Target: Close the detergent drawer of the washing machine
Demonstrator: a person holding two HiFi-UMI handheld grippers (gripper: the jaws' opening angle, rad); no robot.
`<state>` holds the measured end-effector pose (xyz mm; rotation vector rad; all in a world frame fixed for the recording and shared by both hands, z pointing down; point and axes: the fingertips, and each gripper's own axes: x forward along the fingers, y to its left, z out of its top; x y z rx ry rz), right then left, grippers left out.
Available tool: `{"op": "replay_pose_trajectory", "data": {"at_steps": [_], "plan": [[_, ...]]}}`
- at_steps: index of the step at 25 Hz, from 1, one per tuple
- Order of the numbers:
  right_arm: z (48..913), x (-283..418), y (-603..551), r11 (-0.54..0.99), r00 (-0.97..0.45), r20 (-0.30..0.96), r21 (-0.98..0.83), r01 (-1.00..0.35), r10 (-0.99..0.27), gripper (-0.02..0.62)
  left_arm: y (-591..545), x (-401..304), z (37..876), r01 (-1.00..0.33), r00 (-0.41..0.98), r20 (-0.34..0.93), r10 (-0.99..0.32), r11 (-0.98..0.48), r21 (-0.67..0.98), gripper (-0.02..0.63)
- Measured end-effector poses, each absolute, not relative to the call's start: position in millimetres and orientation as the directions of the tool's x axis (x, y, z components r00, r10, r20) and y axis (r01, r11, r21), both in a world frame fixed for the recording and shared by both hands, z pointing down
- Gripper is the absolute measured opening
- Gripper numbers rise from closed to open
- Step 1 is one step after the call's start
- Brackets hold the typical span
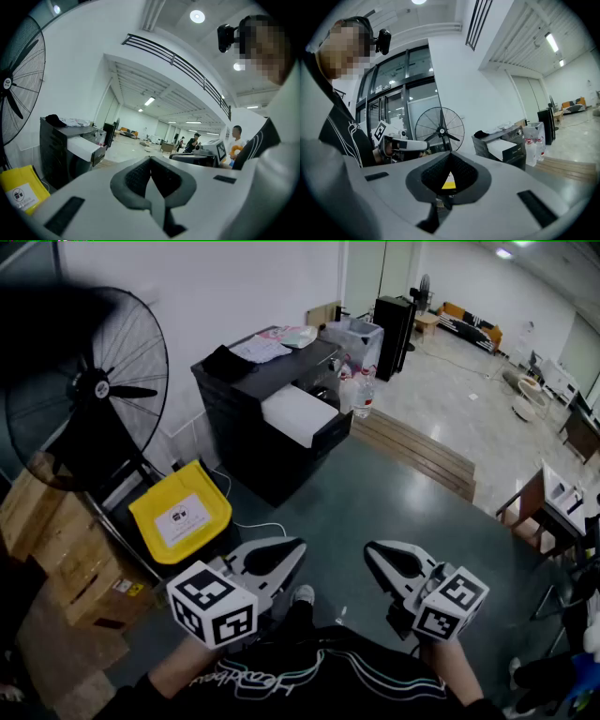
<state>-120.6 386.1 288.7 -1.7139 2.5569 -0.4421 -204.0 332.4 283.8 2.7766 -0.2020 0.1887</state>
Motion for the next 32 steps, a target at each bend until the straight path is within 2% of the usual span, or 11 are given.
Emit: {"op": "replay_pose_trajectory", "data": {"at_steps": [14,32], "plan": [[319,-74,333,0.288,-0.353,0.157,-0.329,-0.899,-0.922,0.026,274,-157,313,-0.150,0.978,0.192,-0.079,-0.908,0.391,0.023],[362,24,159,0.236,-0.359,0.241,-0.423,-0.875,-0.902,0.026,96,-52,359,-0.166,0.966,0.255,-0.047,-0.869,0.467,0.023]]}}
